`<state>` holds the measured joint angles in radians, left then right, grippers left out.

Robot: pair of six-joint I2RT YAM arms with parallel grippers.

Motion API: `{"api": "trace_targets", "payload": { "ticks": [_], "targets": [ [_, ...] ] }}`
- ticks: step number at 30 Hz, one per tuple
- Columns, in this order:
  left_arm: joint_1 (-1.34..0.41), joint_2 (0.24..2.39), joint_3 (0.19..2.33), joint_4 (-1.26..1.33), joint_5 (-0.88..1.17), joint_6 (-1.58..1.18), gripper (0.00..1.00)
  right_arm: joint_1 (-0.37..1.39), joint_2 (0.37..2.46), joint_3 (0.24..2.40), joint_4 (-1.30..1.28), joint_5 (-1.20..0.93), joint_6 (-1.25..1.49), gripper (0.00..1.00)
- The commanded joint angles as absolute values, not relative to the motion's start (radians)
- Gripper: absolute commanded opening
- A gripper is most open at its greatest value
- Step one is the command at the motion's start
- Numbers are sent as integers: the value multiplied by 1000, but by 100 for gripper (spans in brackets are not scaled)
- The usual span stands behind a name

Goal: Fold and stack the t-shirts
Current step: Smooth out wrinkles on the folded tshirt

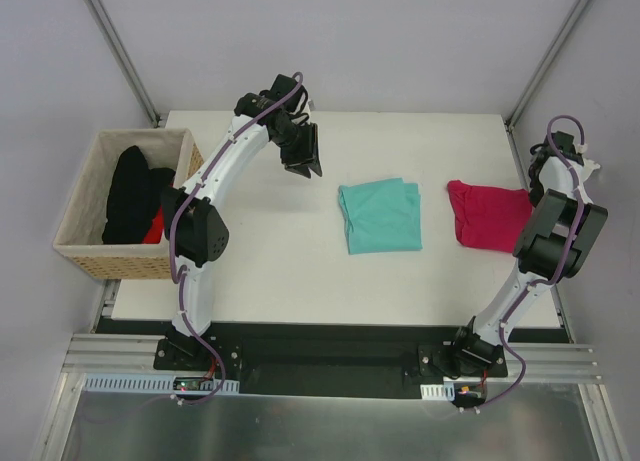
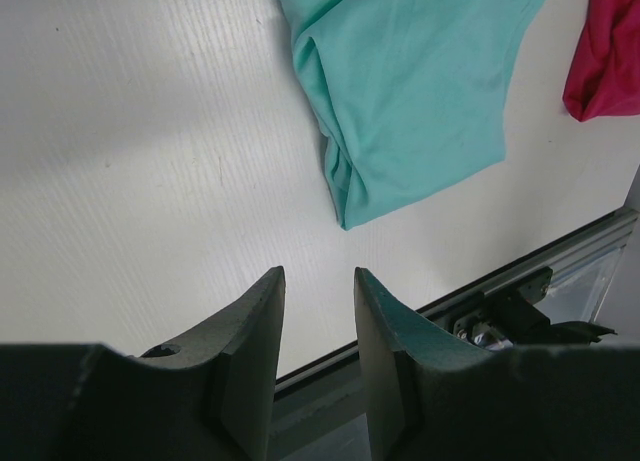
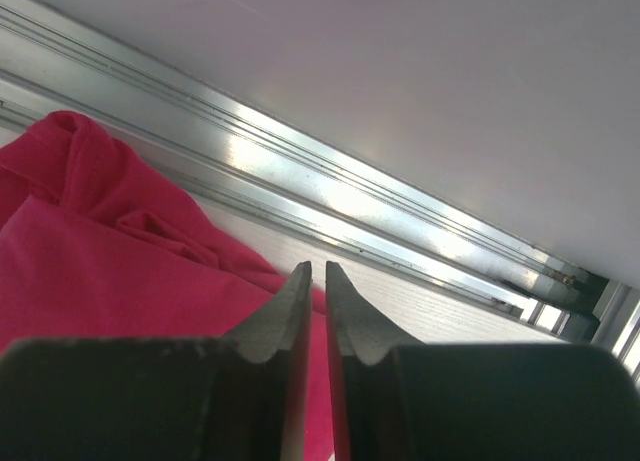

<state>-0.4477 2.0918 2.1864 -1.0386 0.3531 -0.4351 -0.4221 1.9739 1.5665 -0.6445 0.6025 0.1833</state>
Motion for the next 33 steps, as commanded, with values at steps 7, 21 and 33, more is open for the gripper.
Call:
{"api": "trace_targets", "payload": {
  "ticks": [7, 21, 33],
  "targets": [
    [-439, 1996, 2210, -1077, 318, -451, 33, -440, 1917, 1528, -611, 588, 241, 11],
    [-419, 2022, 2226, -1085, 339, -457, 34, -439, 1832, 1401, -468, 591, 259, 7],
    [-407, 2037, 2232, -1094, 345, -456, 34, -430, 1787, 1374, -423, 635, 244, 6]
  ]
}}
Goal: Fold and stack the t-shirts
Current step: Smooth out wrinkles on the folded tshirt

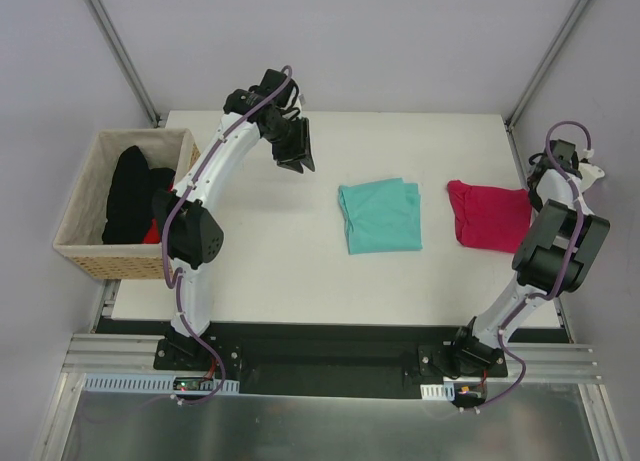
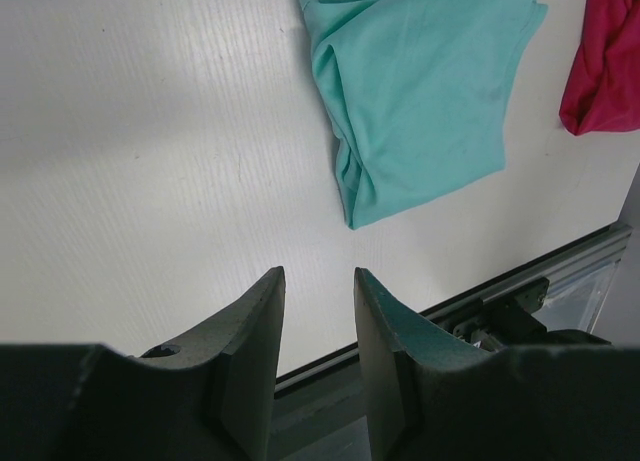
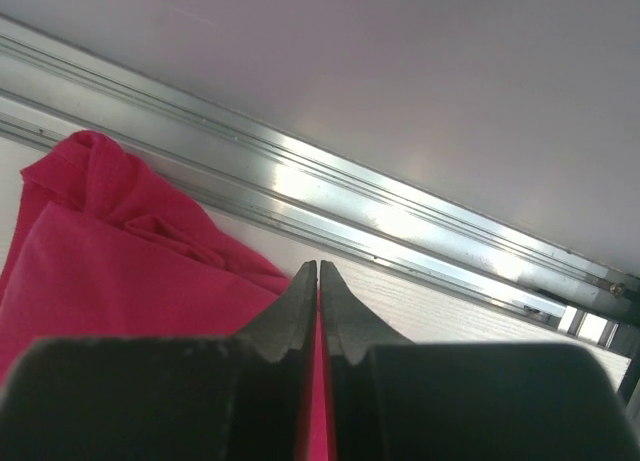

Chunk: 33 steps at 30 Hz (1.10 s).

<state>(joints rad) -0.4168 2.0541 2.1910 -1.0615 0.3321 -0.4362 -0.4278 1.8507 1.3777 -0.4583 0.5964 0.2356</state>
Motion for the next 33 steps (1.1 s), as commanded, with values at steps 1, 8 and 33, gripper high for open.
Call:
{"api": "trace_targets", "payload": {
  "ticks": [1, 8, 33],
  "targets": [
    [-407, 2040, 2236, -1095, 345, -456, 33, -430, 1789, 1374, -425, 634, 244, 6],
    [-405, 2046, 2235, -1094, 348, -457, 33, -400, 1809, 1379, -420, 661, 216, 5],
    [-403, 2025, 2181, -1095, 342, -468, 32, -339, 1775, 1275, -270, 735, 83, 9]
  ]
}}
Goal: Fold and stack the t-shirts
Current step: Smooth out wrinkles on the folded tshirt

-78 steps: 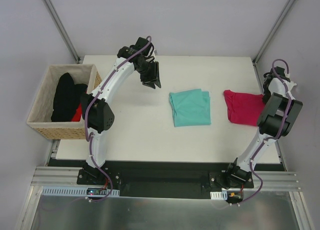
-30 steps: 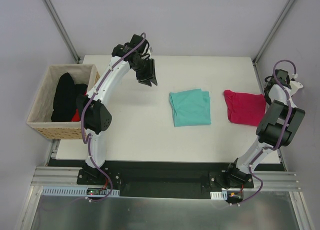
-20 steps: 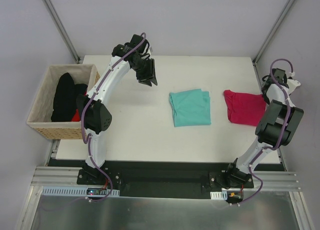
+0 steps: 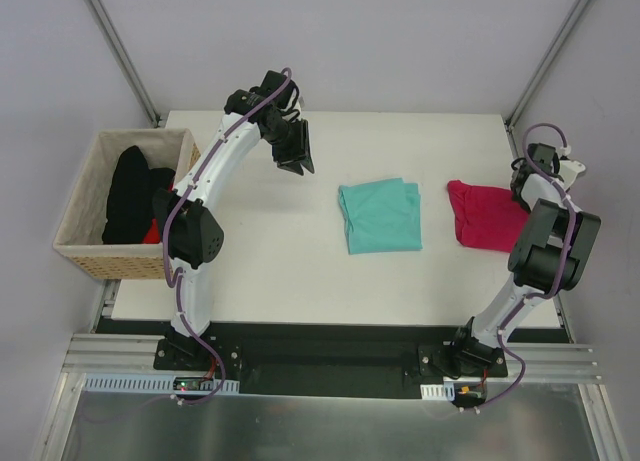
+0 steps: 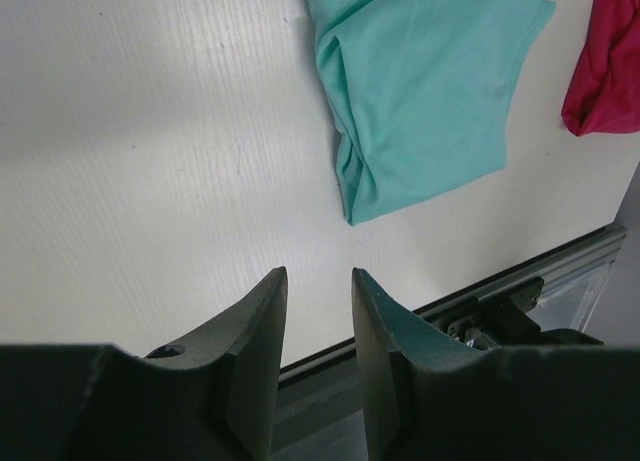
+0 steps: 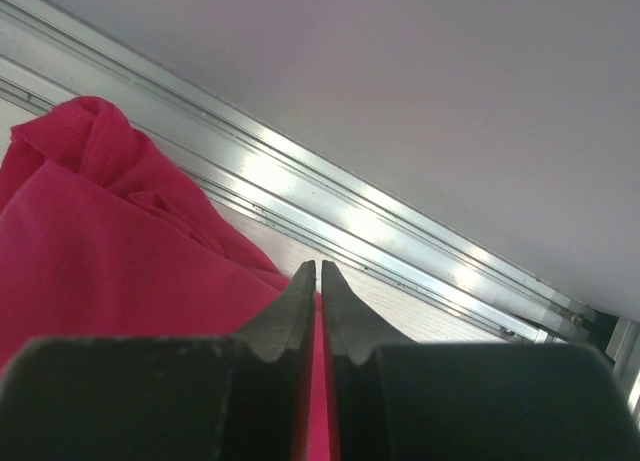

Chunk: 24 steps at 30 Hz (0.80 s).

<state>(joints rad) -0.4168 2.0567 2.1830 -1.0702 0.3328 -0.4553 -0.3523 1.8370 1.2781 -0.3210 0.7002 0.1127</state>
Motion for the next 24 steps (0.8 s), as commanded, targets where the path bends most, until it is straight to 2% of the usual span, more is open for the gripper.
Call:
{"api": "trace_targets", "payload": {
  "ticks": [1, 13, 19, 24],
  "targets": [
    [-403, 2025, 2181, -1094, 344, -469, 32, -331, 1773, 1272, -267, 739, 77, 9],
    [-403, 2043, 2224, -1095, 365, -476, 33, -271, 1729, 1255, -207, 798, -11, 15],
    [-403, 2037, 2220, -1098, 364, -472, 32, -281, 1762, 1311, -329, 827, 78, 12],
    [-403, 2023, 2204, -1098, 365, -468, 32, -258, 1830, 1442, -515, 965, 130, 13]
  ]
}}
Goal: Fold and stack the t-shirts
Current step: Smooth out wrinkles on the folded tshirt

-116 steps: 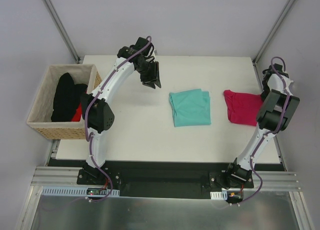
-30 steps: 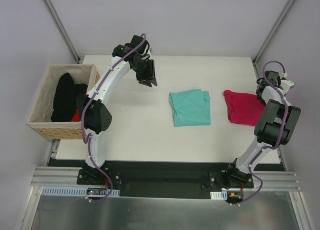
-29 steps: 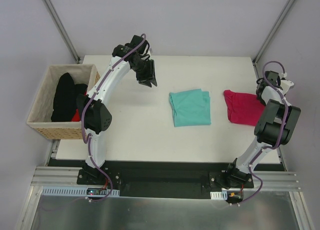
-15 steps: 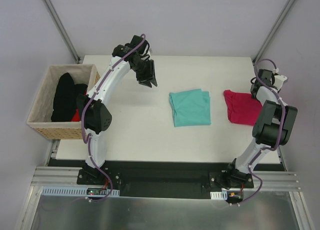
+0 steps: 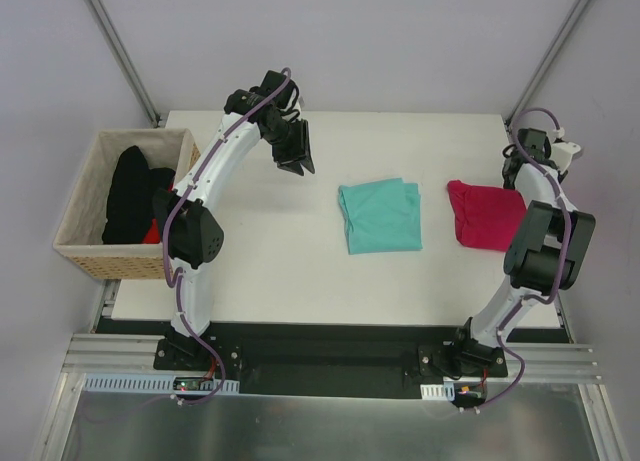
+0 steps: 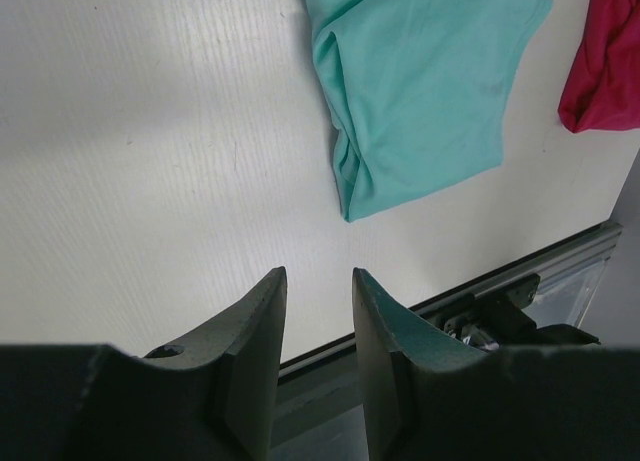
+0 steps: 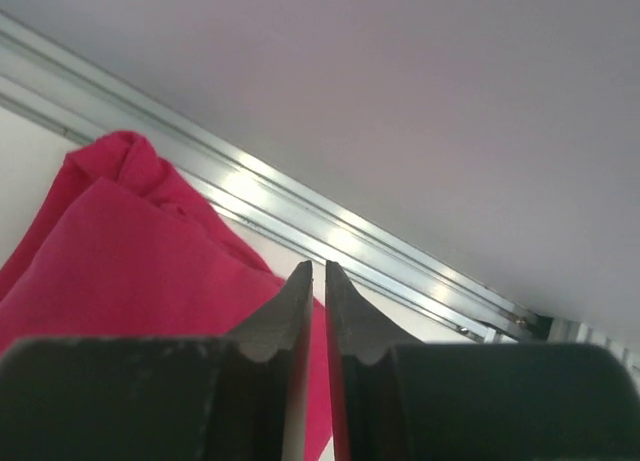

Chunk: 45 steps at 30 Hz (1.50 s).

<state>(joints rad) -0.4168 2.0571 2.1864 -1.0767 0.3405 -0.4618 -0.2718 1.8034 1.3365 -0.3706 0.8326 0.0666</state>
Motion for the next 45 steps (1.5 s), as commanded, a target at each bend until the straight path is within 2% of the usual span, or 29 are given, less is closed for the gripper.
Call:
{"api": "trace_targets", "payload": {
  "ticks": [1, 5, 11, 13, 15, 20, 30, 45],
  "targets": [
    [-403, 2023, 2203, -1098, 365, -466, 32, -255, 1832, 1446, -518, 986, 130, 14],
    [-403, 2016, 2210, -1098, 367, -459, 32, -253, 1832, 1454, -534, 1041, 132, 20],
    [-405, 1997, 2195, -1098, 367, -457, 32, -253, 1875, 1503, -617, 1046, 176, 22],
    [-405, 1982, 2175, -1098, 361, -456, 32, -252, 1870, 1482, -618, 1051, 192, 36],
    [-405, 1965, 2152, -1098, 350, -457, 32, -256, 1871, 1465, -615, 1046, 199, 39],
    [-405, 1944, 2117, -1097, 331, -454, 32, -264, 1874, 1448, -634, 1011, 256, 39],
    [-405, 1951, 2103, -1097, 333, -465, 31, -344, 1807, 1348, -589, 760, 360, 35],
    [-405, 1951, 2103, -1095, 328, -476, 31, -382, 1740, 1255, -537, 673, 431, 33]
  ]
}}
